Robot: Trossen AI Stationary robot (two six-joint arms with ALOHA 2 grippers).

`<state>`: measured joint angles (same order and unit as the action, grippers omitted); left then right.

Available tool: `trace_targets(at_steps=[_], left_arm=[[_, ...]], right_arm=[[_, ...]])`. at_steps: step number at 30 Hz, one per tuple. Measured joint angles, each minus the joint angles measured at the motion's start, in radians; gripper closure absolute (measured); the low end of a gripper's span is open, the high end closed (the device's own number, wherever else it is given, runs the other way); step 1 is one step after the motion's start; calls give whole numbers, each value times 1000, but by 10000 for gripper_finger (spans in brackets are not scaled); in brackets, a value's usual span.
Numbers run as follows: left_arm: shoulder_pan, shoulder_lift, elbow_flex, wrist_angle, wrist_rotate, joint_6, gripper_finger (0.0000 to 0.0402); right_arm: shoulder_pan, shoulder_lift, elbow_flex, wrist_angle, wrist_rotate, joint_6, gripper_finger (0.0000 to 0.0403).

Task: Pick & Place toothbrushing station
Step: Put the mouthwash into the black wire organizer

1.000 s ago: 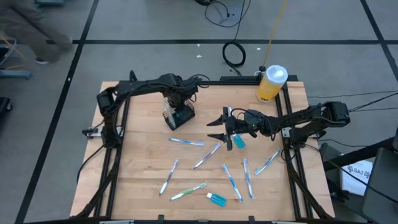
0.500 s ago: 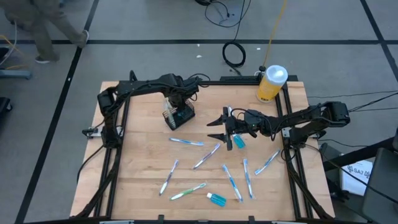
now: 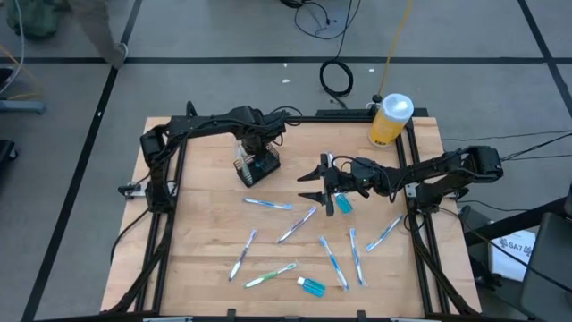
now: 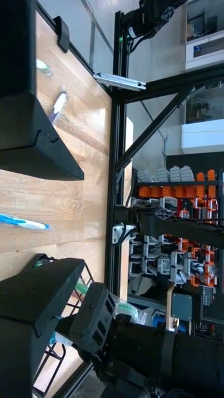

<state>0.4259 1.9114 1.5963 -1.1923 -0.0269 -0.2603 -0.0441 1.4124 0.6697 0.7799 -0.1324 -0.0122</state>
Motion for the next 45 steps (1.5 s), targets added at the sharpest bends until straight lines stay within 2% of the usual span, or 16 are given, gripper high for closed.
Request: trace_targets(at_steps=[32, 38, 45], left_arm=[[-24, 0, 0, 11, 4, 60, 283], [-41, 0, 0, 20, 143, 130, 283], [-57, 0, 0, 24, 99, 130, 283]], right_arm=[[0, 0, 0, 0, -4, 0, 196], [0, 0, 0, 0, -4, 0, 196], [0, 0, 0, 0, -4, -1, 196]])
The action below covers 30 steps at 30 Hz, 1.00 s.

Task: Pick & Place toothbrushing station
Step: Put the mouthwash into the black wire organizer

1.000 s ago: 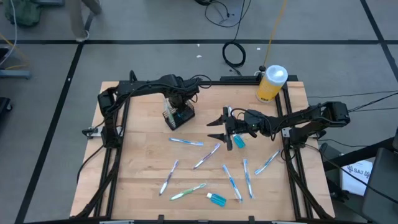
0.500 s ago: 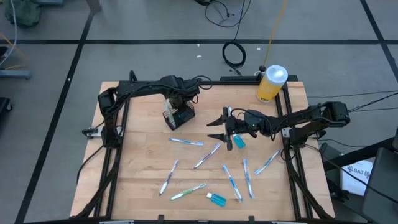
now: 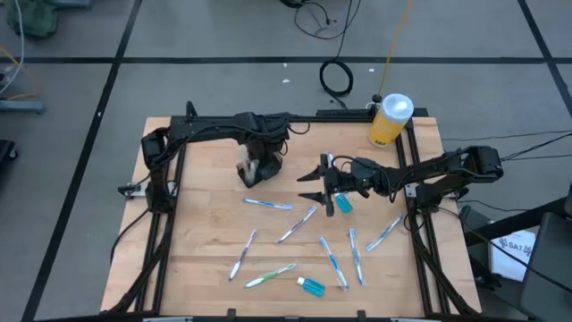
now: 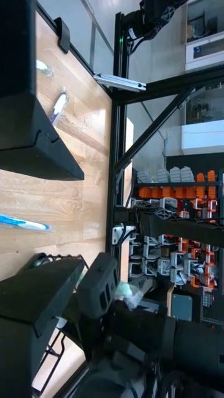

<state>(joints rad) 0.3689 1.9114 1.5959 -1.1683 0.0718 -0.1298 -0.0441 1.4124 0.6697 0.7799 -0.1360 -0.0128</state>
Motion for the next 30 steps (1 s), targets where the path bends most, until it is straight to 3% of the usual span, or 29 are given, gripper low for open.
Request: trace_targets(at_steps=[14, 30], left_arm=[[4, 0, 0, -2, -47, 21, 217], [4, -24, 0, -75, -47, 50, 213]], right_arm=[[0, 0, 0, 0, 0, -2, 196], [0, 0, 0, 0, 0, -3, 196]])
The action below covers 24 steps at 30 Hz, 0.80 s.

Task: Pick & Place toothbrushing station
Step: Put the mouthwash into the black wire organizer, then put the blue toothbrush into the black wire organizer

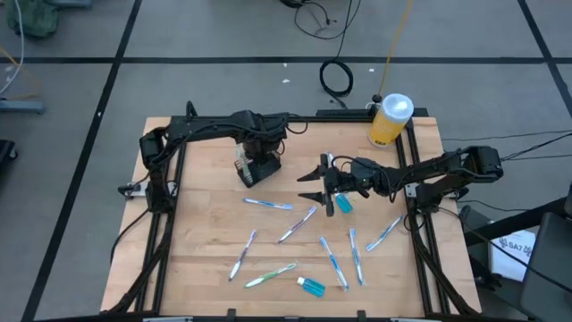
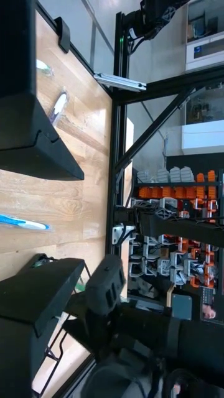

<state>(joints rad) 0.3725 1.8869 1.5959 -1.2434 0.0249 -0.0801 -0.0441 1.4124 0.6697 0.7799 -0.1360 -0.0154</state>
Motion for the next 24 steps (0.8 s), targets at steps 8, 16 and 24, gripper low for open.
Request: trace_targets(at_steps=[8, 16, 24], left_arm=[[-3, -140, 0, -11, 0, -12, 213], [-42, -400, 0, -14, -23, -53, 213], [-246, -668, -112, 92, -298, -104, 213]], right_arm=[[0, 0, 0, 0, 1, 0, 196], [0, 0, 0, -7, 2, 0, 196], [0, 0, 0, -16, 3, 11, 196]])
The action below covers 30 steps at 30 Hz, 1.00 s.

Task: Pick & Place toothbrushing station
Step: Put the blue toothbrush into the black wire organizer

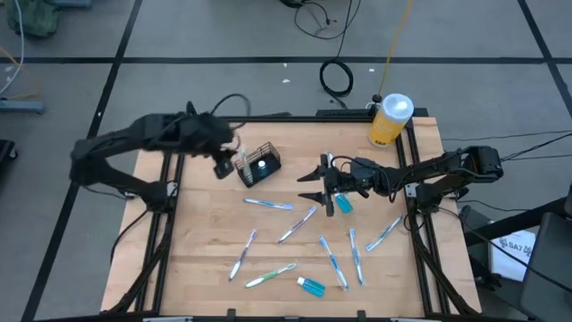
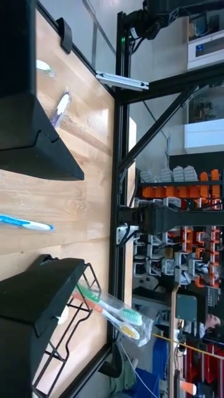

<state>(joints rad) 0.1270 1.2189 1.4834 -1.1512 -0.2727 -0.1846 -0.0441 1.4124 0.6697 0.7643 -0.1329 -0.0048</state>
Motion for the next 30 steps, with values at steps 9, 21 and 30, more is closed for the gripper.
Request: trace_targets(at_steps=[9, 21, 30], left_arm=[[-252, -311, -446, 394, -10, -63, 213], [-421, -315, -950, 1137, -9, -58, 213], [-419, -194, -1053, 1296, -10, -102, 213]], right_arm=[[0, 0, 0, 1, 0, 45, 196], [0, 0, 0, 1, 1, 45, 196], [0, 0, 0, -7, 3, 35, 196]])
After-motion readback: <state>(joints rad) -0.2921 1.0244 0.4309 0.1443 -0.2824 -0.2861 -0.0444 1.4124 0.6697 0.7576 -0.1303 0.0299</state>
